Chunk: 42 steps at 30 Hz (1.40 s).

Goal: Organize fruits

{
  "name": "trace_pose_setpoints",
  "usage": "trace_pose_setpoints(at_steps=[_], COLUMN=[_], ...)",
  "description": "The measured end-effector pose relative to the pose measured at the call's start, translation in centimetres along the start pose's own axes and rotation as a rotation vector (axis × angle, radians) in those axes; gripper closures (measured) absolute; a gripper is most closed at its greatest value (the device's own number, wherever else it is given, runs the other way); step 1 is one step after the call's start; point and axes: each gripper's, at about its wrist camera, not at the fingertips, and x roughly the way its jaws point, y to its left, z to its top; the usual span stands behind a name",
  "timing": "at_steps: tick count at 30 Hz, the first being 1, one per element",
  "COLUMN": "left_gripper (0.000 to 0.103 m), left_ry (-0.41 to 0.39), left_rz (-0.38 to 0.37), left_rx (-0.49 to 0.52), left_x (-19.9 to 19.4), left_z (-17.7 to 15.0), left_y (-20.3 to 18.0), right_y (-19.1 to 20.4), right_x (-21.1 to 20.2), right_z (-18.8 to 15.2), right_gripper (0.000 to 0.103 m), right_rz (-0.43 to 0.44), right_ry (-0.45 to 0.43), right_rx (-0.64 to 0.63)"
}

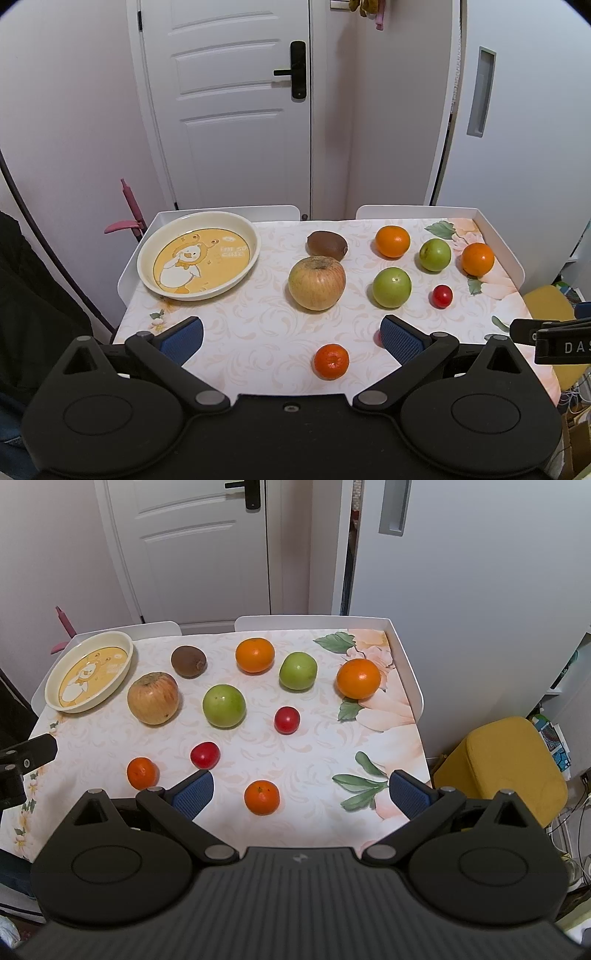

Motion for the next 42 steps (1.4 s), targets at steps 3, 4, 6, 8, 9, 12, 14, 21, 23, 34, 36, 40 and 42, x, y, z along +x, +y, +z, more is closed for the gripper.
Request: trace_pose_setpoints(at_steps=[3, 4, 6, 8, 9, 12, 14, 21, 23, 34, 36, 40, 42], left_gripper=[0.000, 0.000, 0.000, 0.000, 0.000, 0.000, 0.000, 0.000, 0.000, 0.000, 0.000, 0.000, 0.000], left_ry=[0.005, 0.007, 0.009, 0.011, 0.011, 0.015, 0.017, 0.013, 0.013, 0.001, -0.003, -0.017, -0.018], left_rz=[-0.001, -0.001, -0.001, 0.003, 0.004, 0.010, 0.010, 0.000, 0.000, 0.011, 0.022, 0.028, 0.025], left_rx=[-0.001, -0.001, -0.003, -0.003, -0.002, -0.001, 0.002, 0.006, 0.009, 0.009, 0.019, 0.025, 0.025], left_x=[0.11, 0.17, 0.18, 0.22, 0.21, 0.31, 0.38, 0.41, 0.42, 0.43, 0.39, 0.21, 0.20], left_z=[0.00, 0.07, 0.15, 0.21, 0.20, 0.30, 0.37, 0.38, 0.39, 0.38, 0.39, 0.38, 0.37], left_y=[-0.17, -0.16, -0.11, -0.12, -0.20, 0.07, 0.09, 0.22, 0.17, 0.26, 0.19, 0.19, 0.18], right_y=[-0.03, -0.07, -0.06, -0.06, -0.07, -0.06, -0.07, -0.07, -0.05, -0.02, -0.03, -0.09, -0.08], right_x=[0.03, -0.01, 0.04, 0.03, 0.04, -0.07, -0.03, -0.15, -0.16, -0.19, -0.26, -0.27, -0.27], right_z=[0.05, 0.08, 0.08, 0.12, 0.13, 0.22, 0.22, 0.42, 0.41, 0.38, 0.44, 0.52, 0.50], right_gripper=[0.000, 0.000, 0.000, 0.000, 0.000, 0.000, 0.000, 0.000, 0.000, 0.000, 0.000, 0.000, 0.000], right_rz=[-0.001, -0.001, -0.001, -0.001, 0.000, 0.001, 0.001, 0.002, 0.002, 0.001, 0.001, 0.001, 0.000], right_ry=[0.001, 0.000, 0.001, 0.000, 0.000, -0.001, -0.001, -0.002, -0.002, -0.003, -0.004, -0.004, -0.003], right_rx=[0.000, 0.001, 0.001, 0.001, 0.001, 0.001, 0.002, 0.002, 0.002, 0.001, 0.000, 0.001, 0.001])
